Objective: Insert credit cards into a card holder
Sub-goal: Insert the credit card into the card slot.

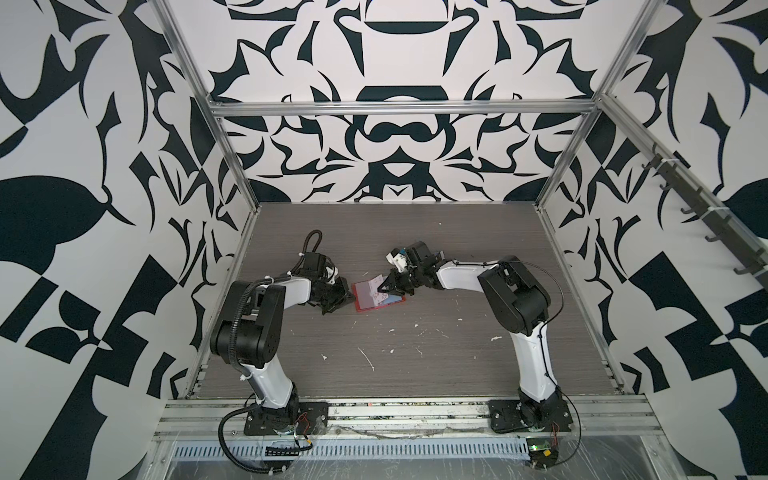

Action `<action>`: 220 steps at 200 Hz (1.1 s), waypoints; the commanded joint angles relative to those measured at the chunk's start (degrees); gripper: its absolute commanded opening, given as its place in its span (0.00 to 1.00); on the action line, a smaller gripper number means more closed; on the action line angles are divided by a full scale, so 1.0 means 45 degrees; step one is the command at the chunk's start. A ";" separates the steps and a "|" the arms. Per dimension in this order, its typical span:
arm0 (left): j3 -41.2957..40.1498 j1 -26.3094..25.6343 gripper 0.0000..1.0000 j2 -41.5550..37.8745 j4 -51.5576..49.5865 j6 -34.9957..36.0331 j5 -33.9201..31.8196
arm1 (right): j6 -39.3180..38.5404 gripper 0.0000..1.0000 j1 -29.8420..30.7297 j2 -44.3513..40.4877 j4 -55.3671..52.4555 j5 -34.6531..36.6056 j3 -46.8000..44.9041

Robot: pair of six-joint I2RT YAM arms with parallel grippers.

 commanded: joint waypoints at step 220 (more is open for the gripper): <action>-0.0065 -0.0089 0.00 0.0133 0.0174 0.0043 0.0279 | 0.0486 0.00 0.0481 0.0361 -0.0574 0.0147 0.0166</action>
